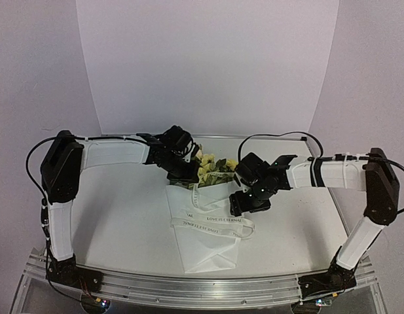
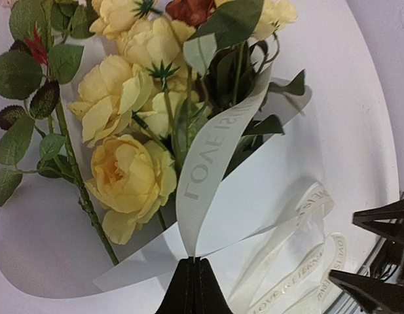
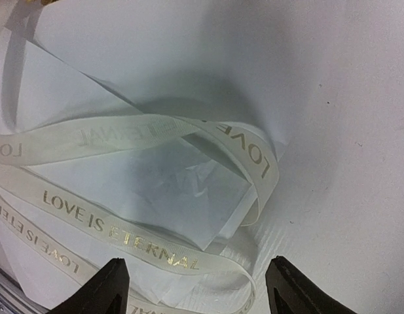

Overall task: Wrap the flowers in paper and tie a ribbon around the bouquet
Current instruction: Cross the ribbon over the folded bouquet.

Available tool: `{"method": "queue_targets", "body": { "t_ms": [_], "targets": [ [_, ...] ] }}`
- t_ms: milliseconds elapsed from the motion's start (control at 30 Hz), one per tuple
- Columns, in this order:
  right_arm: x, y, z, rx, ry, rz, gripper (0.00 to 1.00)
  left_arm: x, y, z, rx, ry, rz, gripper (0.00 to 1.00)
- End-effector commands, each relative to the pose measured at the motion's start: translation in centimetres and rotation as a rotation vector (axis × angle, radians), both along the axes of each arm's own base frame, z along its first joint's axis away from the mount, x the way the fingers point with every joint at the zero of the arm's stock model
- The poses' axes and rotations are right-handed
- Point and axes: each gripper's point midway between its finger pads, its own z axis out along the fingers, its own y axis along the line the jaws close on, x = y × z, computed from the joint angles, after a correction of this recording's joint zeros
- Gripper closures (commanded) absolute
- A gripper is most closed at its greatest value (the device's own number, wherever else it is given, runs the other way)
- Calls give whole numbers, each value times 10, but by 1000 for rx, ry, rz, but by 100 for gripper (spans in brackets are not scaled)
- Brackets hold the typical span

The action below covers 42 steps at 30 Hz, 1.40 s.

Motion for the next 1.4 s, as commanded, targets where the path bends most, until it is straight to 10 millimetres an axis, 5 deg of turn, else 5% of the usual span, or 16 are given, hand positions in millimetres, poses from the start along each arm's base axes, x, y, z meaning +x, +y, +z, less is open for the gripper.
{"method": "queue_targets", "body": {
  "t_ms": [0, 500, 967, 1200, 1233, 1367],
  "targets": [
    [1, 7, -20, -2, 27, 32, 30, 1, -6, 56, -130, -86, 16, 100],
    [-16, -3, -33, 7, 73, 13, 61, 9, 5, 71, -180, -114, 74, 100],
    [-28, -13, -4, 94, 41, -35, 78, 10, 11, 83, -252, -148, 90, 100],
    [-26, -6, -9, 103, 48, -23, 92, 10, 8, 87, -278, -154, 73, 100],
    [-24, -5, -10, 102, 45, -21, 91, 10, 8, 87, -281, -154, 71, 100],
    [-15, -6, -7, 70, -5, -10, 56, 9, 7, 86, -281, -149, 68, 100]
  ]
}}
